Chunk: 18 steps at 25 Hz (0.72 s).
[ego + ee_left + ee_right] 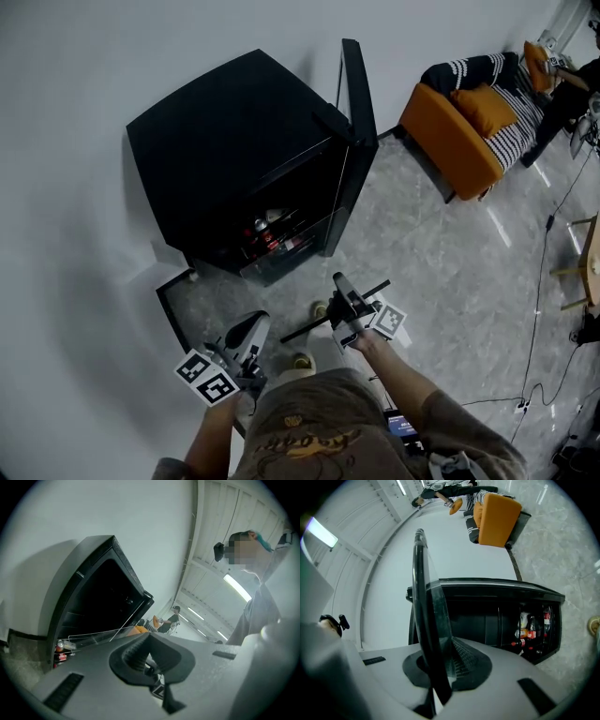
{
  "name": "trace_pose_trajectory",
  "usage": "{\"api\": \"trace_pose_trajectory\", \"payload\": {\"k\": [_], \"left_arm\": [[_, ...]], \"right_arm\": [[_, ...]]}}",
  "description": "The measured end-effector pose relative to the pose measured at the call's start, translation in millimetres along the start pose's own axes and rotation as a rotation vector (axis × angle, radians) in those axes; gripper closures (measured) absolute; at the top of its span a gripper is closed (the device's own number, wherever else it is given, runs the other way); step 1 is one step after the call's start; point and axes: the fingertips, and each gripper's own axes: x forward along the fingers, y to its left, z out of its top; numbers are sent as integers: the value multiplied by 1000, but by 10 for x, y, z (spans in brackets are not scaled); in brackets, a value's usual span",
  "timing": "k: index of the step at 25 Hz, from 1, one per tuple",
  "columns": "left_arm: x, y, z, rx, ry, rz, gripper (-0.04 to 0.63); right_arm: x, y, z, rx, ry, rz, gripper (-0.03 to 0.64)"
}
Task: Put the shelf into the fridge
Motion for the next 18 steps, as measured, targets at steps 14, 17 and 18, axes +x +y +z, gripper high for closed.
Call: {"api": "trace_pose_trajectory", "payload": {"k": [14, 17, 18], "left_arm": [[240, 93, -187, -4, 73, 13, 592], [233, 105, -204, -10, 74, 23, 592], [233, 112, -211, -14, 73, 26, 592]], "right_arm": [[407, -790, 51, 60, 23, -57, 588], [470, -938, 31, 82, 32, -72, 588], [491, -981, 27, 90, 30, -77, 588]]}}
